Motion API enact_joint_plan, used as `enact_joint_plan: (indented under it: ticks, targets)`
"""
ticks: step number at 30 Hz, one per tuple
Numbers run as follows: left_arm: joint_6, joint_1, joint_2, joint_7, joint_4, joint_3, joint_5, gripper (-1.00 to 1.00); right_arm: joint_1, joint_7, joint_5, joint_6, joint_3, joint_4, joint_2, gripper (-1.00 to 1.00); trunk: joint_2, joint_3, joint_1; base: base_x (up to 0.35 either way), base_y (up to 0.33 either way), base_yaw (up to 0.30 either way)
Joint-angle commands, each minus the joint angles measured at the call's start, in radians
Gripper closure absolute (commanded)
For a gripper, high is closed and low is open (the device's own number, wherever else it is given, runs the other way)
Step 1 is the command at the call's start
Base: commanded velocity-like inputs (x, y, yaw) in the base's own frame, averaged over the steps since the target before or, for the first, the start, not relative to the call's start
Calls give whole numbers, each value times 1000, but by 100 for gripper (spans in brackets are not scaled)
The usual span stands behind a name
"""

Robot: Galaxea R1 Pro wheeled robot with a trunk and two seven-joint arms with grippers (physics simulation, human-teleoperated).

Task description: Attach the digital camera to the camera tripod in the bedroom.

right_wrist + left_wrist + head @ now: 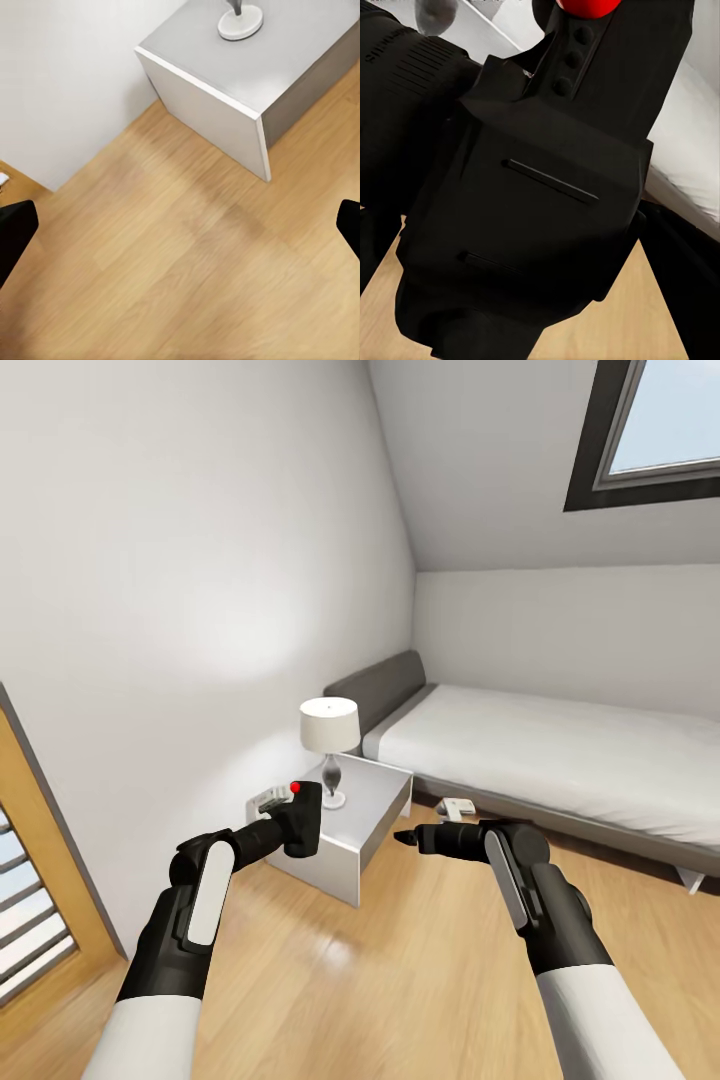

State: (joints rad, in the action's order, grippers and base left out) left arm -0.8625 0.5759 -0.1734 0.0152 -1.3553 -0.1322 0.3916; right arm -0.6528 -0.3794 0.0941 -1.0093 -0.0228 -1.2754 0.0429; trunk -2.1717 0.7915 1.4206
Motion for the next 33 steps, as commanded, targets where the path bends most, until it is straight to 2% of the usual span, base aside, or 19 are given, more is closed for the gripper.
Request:
enact_joint_plan:
  ticks: [1,33]
  targets:
    - [-6,1,-1,2,-1,-3,3,100,-1,5,9,-5,0,-1,0,-100,7,-2,-4,0,0,0]
    - [-6,1,-1,2,1,-4,3,100,-1,6,9,-2,0,7,0,-100,231,-102,-127,0,0,0]
